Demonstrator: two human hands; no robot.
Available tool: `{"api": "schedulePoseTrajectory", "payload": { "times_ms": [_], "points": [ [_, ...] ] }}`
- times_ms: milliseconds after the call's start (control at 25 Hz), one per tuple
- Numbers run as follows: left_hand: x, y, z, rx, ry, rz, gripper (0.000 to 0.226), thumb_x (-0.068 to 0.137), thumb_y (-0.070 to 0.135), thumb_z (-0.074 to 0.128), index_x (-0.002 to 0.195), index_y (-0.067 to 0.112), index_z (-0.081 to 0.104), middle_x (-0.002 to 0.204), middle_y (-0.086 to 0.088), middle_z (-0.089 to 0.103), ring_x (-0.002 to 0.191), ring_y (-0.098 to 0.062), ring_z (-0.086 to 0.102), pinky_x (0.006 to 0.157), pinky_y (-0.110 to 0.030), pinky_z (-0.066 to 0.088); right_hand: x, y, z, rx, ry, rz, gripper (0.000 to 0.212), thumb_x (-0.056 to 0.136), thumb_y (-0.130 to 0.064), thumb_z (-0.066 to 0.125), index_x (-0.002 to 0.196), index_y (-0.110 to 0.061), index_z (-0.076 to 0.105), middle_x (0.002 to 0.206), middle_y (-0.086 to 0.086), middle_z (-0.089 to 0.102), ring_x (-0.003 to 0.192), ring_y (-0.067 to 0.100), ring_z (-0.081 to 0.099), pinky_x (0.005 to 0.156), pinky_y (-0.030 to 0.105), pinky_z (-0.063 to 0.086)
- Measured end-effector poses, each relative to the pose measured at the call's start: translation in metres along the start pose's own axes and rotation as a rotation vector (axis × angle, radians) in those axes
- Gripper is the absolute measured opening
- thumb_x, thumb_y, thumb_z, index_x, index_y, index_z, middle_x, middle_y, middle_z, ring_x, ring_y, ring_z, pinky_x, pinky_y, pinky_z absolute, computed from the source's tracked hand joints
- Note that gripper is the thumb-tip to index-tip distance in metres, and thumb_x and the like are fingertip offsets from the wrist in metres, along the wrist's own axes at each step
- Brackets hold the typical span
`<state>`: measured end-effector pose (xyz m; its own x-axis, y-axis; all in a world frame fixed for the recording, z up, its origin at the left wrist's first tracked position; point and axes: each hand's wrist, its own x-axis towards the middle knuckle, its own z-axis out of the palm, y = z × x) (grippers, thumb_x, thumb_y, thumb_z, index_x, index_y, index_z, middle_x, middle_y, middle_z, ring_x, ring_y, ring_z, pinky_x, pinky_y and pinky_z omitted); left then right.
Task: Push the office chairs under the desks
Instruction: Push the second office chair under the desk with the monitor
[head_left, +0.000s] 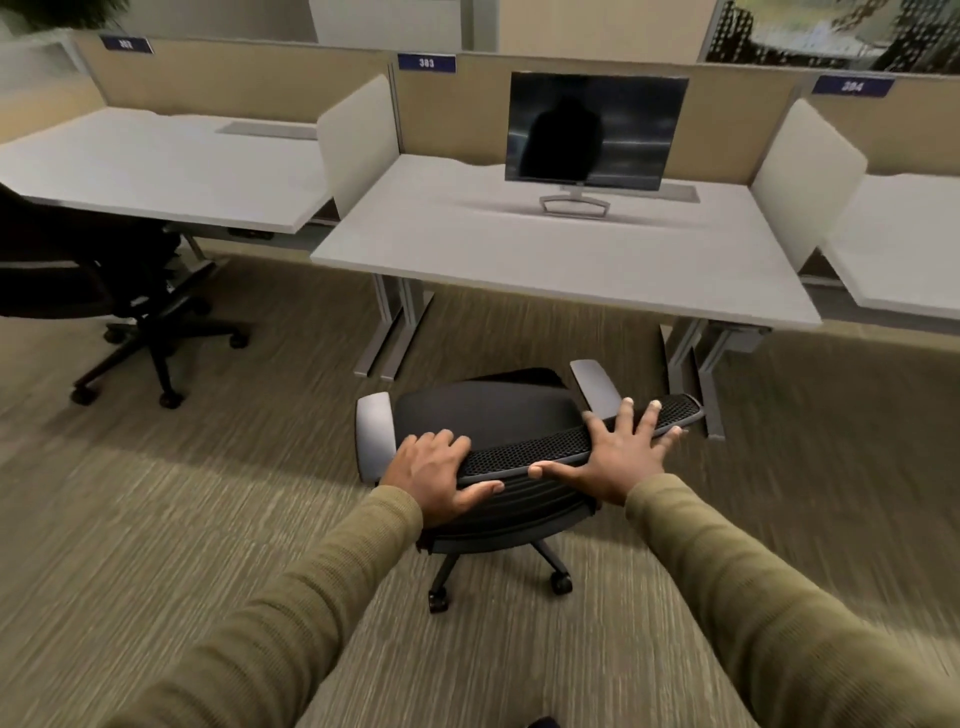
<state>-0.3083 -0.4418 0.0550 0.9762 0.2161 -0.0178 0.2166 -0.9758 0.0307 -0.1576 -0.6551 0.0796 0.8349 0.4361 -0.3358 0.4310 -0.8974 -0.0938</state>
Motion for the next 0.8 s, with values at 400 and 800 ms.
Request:
{"api": "schedulePoseTrajectory", "payload": {
  "times_ms": [400,800],
  "points": [
    [0.154,-0.1,-0.01,0.004,0.001,-0.043,0.086,0.071,0.095,0.02,0.107,0.025,0.056,0.098,0.003,0.056,0.091,-0.02,0.056,0.088,-0.039,0.045,0.171,-0.062,-0.052,-0.03,-0.011,-0.035,0.139,0.043,-0.109,0.019,0.158,-0.031,0.01,0.163,0.023,-0.014,0.143,0.051,-0.024,0.107,0.075,-0.012],
    [0.29,-0.253,-0.02,-0.032,0.01,-0.021,0.093,0.067,0.1,0.017,0.104,0.026,0.061,0.093,0.007,0.057,0.085,-0.015,0.055,0.084,-0.036,0.047,0.31,-0.164,-0.089,-0.06,-0.019,-0.029,0.124,0.056,-0.104,0.011,0.157,-0.033,0.008,0.165,0.019,-0.006,0.145,0.052,-0.02,0.106,0.077,-0.01]
  ]
}}
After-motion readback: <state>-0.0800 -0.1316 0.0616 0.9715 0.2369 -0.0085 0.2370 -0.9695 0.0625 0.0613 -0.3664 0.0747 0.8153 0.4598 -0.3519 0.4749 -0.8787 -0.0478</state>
